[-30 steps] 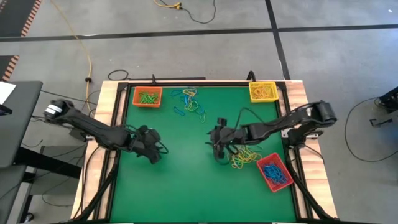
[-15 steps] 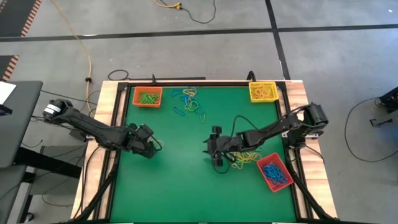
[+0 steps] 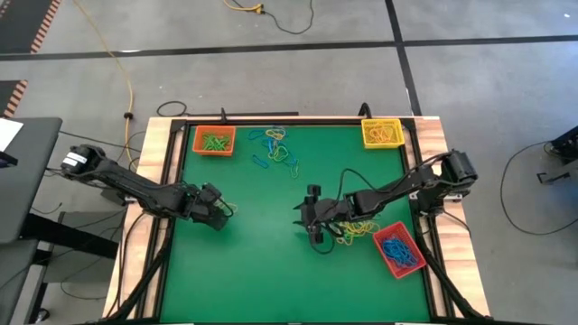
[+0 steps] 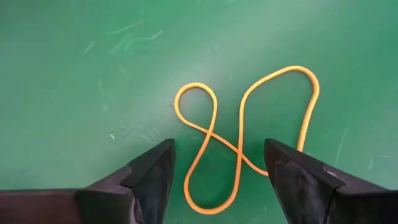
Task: Sort rubber bands into baskets
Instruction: Put the yellow rubber band into the yellow bin
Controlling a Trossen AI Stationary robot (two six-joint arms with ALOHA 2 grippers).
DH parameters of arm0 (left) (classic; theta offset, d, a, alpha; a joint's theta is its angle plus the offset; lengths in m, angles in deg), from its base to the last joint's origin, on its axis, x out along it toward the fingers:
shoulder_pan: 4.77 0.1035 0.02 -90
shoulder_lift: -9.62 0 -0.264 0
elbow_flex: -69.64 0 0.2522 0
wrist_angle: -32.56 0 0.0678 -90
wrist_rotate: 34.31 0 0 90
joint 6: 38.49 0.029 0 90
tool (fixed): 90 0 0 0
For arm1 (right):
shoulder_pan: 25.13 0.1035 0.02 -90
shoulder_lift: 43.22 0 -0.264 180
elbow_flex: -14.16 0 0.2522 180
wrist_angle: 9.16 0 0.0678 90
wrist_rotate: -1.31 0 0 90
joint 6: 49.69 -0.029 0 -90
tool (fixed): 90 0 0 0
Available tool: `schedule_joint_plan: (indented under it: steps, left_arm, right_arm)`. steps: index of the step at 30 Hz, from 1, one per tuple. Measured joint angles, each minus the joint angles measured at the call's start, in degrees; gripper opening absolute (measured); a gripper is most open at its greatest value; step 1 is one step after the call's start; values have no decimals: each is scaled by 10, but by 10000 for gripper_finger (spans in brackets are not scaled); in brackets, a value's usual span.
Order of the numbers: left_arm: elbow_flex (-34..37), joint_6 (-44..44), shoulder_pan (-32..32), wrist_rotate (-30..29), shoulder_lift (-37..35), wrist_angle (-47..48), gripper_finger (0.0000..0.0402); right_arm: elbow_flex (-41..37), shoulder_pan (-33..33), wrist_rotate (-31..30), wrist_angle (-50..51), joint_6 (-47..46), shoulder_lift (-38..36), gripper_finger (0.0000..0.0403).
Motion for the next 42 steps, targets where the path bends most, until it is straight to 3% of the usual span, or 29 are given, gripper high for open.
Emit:
schedule_joint_plan:
  steps: [5, 9, 12, 17, 19, 29, 37, 42]
  left_arm:
    - [13, 0, 0, -4, 3, -18, 241]
    - [14, 3, 0, -7, 12, -19, 214]
    - [14, 12, 0, -8, 15, -22, 160]
    - [15, 49, 0, -3, 16, -40, 35]
    - [15, 67, 0, -2, 16, -53, 11]
    - [-23, 161, 0, -18, 17, -99, 0]
    - [-61, 304, 2, -28, 17, -246, 0]
    - [-66, 376, 20, 5, 17, -334, 0]
  right_arm:
    - [0, 0, 0, 0, 0, 0, 223]
    - [0, 0, 0, -3, 0, 0, 223]
    - [0, 0, 0, -4, 0, 0, 224]
    - [0, 0, 0, -4, 0, 0, 224]
    - [0, 0, -1, -4, 0, 0, 224]
    - [0, 0, -1, -35, -7, 0, 224]
    - [0, 0, 22, -123, 5, 3, 224]
    - [0, 1, 40, -185, 18, 3, 224]
